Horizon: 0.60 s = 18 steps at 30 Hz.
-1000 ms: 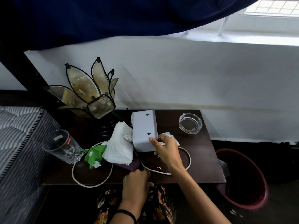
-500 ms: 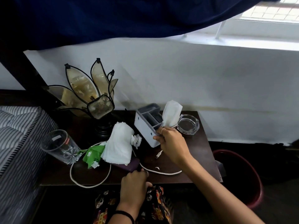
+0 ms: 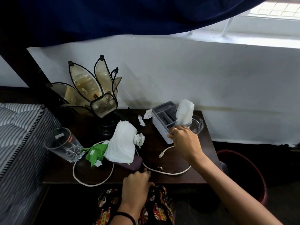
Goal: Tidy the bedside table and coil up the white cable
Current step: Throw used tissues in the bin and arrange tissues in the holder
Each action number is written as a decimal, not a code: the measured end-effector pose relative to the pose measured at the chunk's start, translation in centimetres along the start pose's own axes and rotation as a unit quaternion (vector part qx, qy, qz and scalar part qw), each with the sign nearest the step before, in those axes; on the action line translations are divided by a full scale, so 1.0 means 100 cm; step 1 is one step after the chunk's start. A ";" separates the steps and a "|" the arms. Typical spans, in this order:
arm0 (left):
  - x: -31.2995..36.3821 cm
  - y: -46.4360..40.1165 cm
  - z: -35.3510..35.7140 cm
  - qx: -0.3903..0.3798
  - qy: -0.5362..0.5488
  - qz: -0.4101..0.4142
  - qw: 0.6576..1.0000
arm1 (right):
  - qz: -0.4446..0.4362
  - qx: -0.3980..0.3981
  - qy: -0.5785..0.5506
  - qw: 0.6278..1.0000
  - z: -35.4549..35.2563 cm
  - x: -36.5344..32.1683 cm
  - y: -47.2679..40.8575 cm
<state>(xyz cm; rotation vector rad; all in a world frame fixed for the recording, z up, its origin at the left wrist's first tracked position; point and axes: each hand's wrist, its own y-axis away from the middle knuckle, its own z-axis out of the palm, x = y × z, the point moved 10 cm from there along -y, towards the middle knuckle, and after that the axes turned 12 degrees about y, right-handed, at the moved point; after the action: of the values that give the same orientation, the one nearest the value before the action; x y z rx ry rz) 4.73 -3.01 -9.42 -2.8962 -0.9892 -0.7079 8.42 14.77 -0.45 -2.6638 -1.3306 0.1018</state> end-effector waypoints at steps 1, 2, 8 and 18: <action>0.000 0.000 0.000 0.002 0.000 0.003 1.000 | -0.002 -0.003 0.000 1.000 0.003 -0.001 -0.001; 0.000 0.000 0.000 0.002 0.001 0.006 1.000 | -0.004 -0.006 -0.002 1.000 0.005 -0.002 -0.001; 0.001 -0.001 0.001 0.002 -0.010 0.010 1.000 | 0.000 -0.004 0.021 1.000 0.015 0.001 0.002; 0.000 -0.002 -0.004 -0.001 -0.015 0.026 1.000 | -0.043 0.166 0.014 0.985 -0.057 -0.030 0.000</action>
<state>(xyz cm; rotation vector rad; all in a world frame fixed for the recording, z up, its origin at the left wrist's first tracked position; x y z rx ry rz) 4.45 -2.85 -9.09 -2.9306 -0.9136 -0.6655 7.37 11.76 5.18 -2.3202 -1.2906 0.2511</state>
